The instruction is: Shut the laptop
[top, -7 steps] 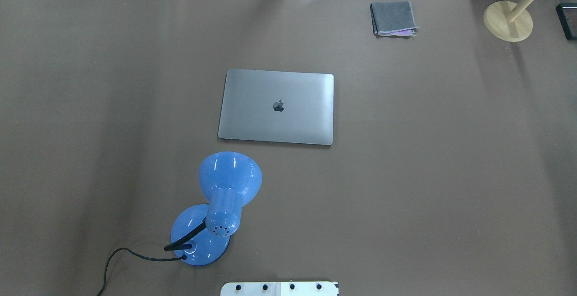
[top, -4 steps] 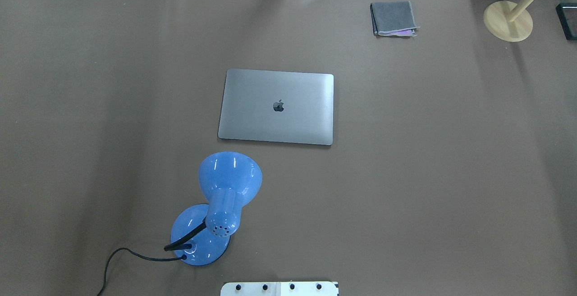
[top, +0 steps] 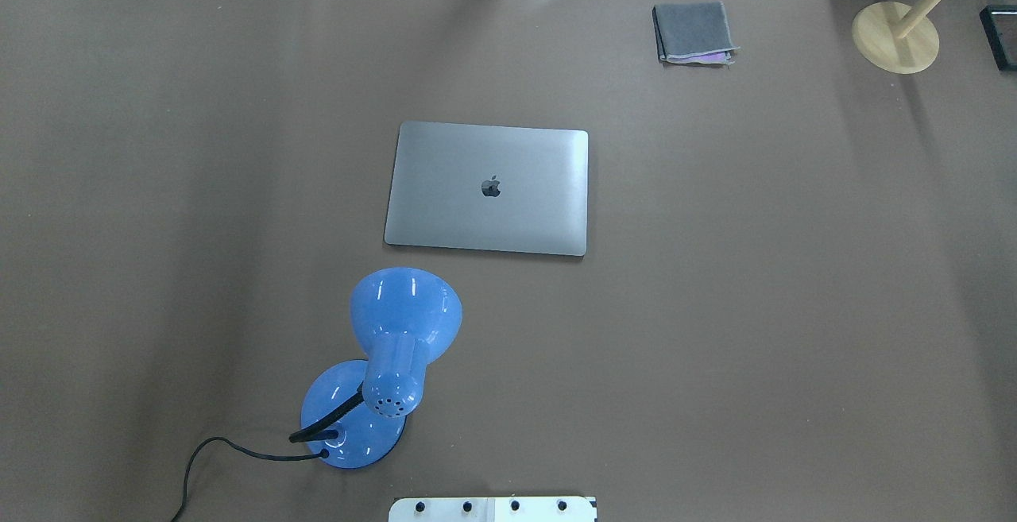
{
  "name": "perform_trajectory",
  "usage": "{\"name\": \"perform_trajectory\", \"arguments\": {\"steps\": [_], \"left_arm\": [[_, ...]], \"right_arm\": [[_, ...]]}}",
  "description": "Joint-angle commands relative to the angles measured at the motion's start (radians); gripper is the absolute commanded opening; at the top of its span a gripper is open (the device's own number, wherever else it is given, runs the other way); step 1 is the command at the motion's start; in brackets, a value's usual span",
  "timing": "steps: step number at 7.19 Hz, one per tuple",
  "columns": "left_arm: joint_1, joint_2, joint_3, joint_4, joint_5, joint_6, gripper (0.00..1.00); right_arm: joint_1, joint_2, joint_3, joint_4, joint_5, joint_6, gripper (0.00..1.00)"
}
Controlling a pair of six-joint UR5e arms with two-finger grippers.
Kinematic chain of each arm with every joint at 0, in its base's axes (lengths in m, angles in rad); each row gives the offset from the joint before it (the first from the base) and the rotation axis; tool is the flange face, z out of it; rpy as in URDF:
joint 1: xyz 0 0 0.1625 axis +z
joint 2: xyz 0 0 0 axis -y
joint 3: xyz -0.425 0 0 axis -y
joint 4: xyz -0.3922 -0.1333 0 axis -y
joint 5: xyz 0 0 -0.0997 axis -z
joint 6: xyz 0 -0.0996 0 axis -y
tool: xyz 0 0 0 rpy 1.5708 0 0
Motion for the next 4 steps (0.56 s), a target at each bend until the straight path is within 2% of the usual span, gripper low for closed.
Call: {"name": "perform_trajectory", "arguments": {"steps": [1, 4], "left_arm": [[0.000, 0.000, -0.004, 0.001, 0.000, 0.000, 0.99], [0.000, 0.006, -0.007, 0.001, 0.000, 0.000, 0.99]], "right_arm": [[-0.001, 0.000, 0.001, 0.000, 0.000, 0.000, 1.00], [-0.003, 0.000, 0.001, 0.000, 0.000, 0.000, 1.00]]}}
